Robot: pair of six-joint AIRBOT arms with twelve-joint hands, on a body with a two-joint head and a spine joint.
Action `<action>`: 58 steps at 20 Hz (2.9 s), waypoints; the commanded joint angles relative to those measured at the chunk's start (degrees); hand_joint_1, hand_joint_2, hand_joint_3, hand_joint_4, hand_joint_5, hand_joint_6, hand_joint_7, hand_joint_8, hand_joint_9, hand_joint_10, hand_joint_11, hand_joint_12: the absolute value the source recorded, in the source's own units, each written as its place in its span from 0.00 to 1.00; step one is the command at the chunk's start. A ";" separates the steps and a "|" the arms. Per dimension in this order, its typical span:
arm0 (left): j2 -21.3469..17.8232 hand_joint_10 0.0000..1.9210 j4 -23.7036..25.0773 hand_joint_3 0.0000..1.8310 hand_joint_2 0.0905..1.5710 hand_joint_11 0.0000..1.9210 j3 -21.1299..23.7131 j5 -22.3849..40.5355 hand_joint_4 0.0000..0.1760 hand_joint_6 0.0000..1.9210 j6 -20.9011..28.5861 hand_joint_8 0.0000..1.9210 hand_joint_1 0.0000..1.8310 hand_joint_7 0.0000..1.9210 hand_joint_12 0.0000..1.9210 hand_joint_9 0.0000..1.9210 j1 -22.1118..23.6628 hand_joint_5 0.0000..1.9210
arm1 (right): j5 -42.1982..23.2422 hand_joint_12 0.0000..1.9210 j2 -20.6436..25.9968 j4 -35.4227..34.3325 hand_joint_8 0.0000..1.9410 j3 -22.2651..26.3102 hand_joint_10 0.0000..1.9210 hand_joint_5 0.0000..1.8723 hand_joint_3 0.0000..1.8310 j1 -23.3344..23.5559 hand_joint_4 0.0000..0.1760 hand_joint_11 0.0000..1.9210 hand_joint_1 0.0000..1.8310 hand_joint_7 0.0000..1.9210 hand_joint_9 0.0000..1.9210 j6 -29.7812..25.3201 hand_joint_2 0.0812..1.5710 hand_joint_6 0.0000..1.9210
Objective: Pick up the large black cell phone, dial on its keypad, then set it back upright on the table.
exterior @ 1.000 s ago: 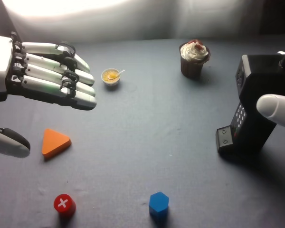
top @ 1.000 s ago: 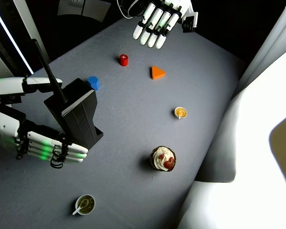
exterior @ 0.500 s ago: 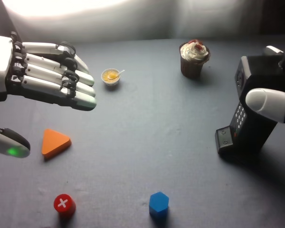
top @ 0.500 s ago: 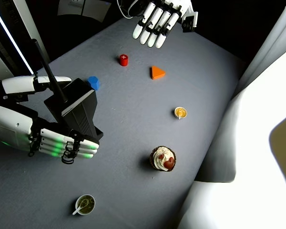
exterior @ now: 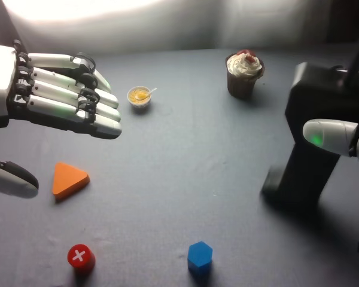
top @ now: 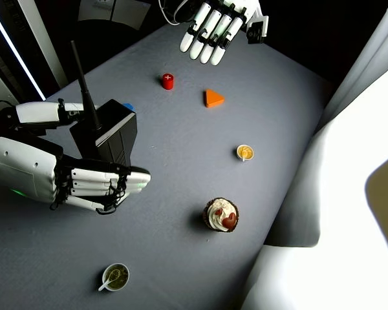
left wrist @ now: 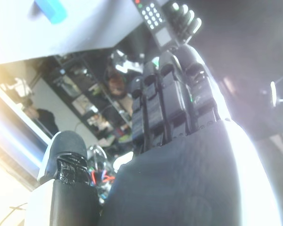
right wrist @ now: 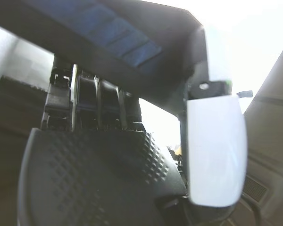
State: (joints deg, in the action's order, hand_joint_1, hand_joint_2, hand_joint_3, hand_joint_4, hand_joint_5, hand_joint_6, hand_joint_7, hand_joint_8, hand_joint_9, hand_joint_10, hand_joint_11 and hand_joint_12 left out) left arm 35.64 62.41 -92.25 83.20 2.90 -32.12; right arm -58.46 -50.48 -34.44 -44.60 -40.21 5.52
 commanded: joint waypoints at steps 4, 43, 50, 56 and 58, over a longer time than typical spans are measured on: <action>-0.54 0.00 -5.45 0.00 0.76 0.00 0.14 4.41 0.00 0.00 0.31 0.00 0.12 0.18 0.40 0.16 1.63 0.17 | -5.77 0.73 0.79 2.46 0.60 -0.23 0.72 0.46 0.00 0.70 0.00 0.43 0.75 0.46 0.44 -0.55 0.72 0.50; 4.29 1.00 -10.83 0.00 0.82 0.32 7.12 -16.62 0.93 0.00 -4.12 0.84 0.70 0.32 1.00 0.30 5.02 0.02 | -3.59 0.73 2.83 25.19 0.57 -4.46 0.71 0.52 0.00 13.67 0.00 0.42 0.75 0.48 0.46 -2.60 0.70 0.43; 6.53 1.00 -11.68 0.00 0.84 0.31 8.36 -16.22 0.90 0.00 -6.09 0.88 0.70 0.29 1.00 0.37 5.01 0.02 | -2.15 0.78 2.07 25.37 0.62 -7.60 0.74 0.53 0.00 15.13 0.00 0.39 0.75 0.44 0.43 -3.36 0.71 0.41; 9.47 1.00 -11.51 0.01 0.84 0.23 9.04 -15.85 1.00 0.00 -7.07 0.87 0.79 0.24 1.00 0.28 5.05 0.03 | -2.12 0.76 1.07 26.32 0.58 -9.57 0.72 0.48 0.00 16.18 0.00 0.44 0.75 0.47 0.46 -3.65 0.71 0.46; 10.46 1.00 -11.51 0.02 0.83 0.23 9.16 -16.49 1.00 0.00 -7.43 0.87 0.79 0.24 1.00 0.28 5.06 0.03 | -1.86 0.83 0.83 26.57 0.64 -9.78 0.78 0.47 0.00 16.78 0.00 0.43 0.75 0.45 0.43 -3.71 0.73 0.44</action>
State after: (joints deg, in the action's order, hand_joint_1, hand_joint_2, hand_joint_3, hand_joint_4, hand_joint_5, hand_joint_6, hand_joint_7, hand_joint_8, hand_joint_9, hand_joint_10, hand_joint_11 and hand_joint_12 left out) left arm 46.30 55.37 -83.33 62.39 -4.29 -28.47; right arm -51.94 -50.37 -7.35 -54.28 -24.27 3.01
